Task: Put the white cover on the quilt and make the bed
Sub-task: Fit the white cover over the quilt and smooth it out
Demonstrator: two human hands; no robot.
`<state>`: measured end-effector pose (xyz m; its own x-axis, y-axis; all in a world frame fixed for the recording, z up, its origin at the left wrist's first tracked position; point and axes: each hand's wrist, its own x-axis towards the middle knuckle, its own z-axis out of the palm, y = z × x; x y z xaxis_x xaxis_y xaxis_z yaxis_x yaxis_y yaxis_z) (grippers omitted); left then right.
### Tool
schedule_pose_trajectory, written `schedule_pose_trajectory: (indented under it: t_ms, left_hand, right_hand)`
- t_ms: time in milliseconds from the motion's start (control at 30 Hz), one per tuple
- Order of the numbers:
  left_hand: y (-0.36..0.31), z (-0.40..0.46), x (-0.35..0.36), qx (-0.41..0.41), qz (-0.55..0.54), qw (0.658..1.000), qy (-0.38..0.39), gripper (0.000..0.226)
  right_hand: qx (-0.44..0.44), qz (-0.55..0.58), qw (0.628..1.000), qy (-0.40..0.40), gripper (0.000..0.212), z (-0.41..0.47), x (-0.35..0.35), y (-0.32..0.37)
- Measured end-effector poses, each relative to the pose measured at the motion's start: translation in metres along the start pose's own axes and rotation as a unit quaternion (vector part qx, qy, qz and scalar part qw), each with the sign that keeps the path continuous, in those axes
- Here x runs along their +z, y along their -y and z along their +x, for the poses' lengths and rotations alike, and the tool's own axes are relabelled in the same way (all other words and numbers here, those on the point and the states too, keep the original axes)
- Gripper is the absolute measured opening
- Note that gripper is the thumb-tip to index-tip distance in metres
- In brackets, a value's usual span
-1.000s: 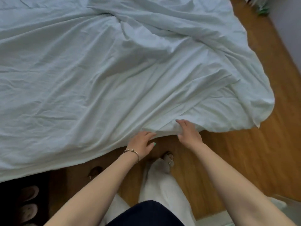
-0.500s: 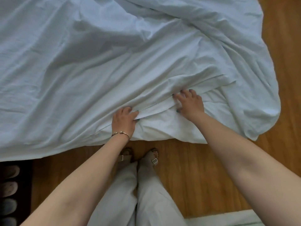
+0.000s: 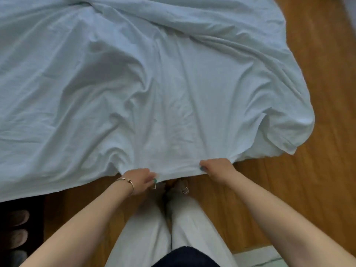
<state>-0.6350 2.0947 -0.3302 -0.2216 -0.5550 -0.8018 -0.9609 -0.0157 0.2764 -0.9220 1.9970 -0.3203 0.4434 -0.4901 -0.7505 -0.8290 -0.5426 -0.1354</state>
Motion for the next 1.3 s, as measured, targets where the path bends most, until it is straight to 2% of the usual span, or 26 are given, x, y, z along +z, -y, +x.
schedule_pose_trajectory:
  t_ms: [67,133,233,333,433,533,600,733,800,867,933,1033,1100,1133,1167,1233,1300]
  left_hand:
    - [-0.01,0.0,0.006,-0.015,0.002,0.997,0.07,0.043]
    - [-0.027,0.002,-0.001,0.007,0.011,0.998,0.061,0.047]
    - [-0.062,0.014,-0.018,0.049,-0.017,0.999,0.003,0.037]
    - [-0.109,0.043,-0.039,0.089,-0.03,0.994,-0.05,0.035]
    - [-0.174,0.079,-0.057,0.142,-0.023,0.976,-0.161,0.036]
    - [-0.248,0.121,-0.063,0.176,-0.058,0.942,-0.281,0.044]
    - [-0.294,0.153,-0.065,0.171,-0.067,0.917,-0.353,0.061]
    - [-0.348,0.211,-0.082,0.061,-0.014,0.924,-0.377,0.1]
    - [-0.361,0.229,-0.093,0.03,-0.006,0.912,-0.409,0.097]
    - [-0.369,0.242,-0.101,0.032,-0.016,0.904,-0.426,0.084]
    - [-0.374,0.247,-0.102,0.049,-0.006,0.903,-0.428,0.07]
    - [-0.378,0.242,-0.098,0.058,-0.023,0.916,-0.396,0.047]
    - [-0.38,0.236,-0.101,0.033,-0.068,0.935,-0.346,0.052]
    - [-0.38,0.232,-0.102,0.021,-0.065,0.946,-0.318,0.06]
    - [-0.379,0.228,-0.103,0.011,-0.052,0.952,-0.302,0.069]
    - [-0.382,0.222,-0.11,0.001,-0.016,0.962,-0.271,0.078]
    - [-0.389,0.22,-0.113,0.015,0.009,0.974,-0.225,0.072]
  right_hand:
    - [0.032,0.089,0.993,0.076,0.033,-0.008,0.008,0.001]
    - [0.055,0.187,0.977,0.087,0.049,-0.016,0.008,-0.003]
    - [0.11,0.274,0.955,-0.017,0.049,-0.033,0.006,-0.028]
    - [0.193,0.263,0.935,-0.14,0.044,-0.041,0.001,-0.082]
    - [0.302,0.241,0.886,-0.258,0.046,-0.039,0.007,-0.15]
    - [0.345,0.186,0.88,-0.27,0.063,-0.028,0.023,-0.223]
    - [0.336,0.139,0.9,-0.239,0.083,-0.024,0.032,-0.272]
    - [0.266,0.081,0.94,-0.199,0.096,-0.03,0.048,-0.354]
    - [0.214,0.082,0.957,-0.177,0.109,-0.028,0.056,-0.378]
    - [0.191,0.09,0.962,-0.172,0.119,-0.021,0.064,-0.384]
    - [0.195,0.121,0.954,-0.194,0.109,-0.017,0.069,-0.379]
    - [0.171,0.171,0.922,-0.303,0.066,-0.021,0.066,-0.377]
    - [0.125,0.177,0.899,-0.381,0.04,-0.032,0.064,-0.386]
    - [0.105,0.179,0.894,-0.396,0.036,-0.039,0.064,-0.392]
    - [0.089,0.189,0.897,-0.389,0.039,-0.049,0.061,-0.397]
    - [0.079,0.182,0.929,-0.311,0.058,-0.075,0.049,-0.41]
    - [0.067,0.106,0.964,-0.236,0.072,-0.102,0.036,-0.424]
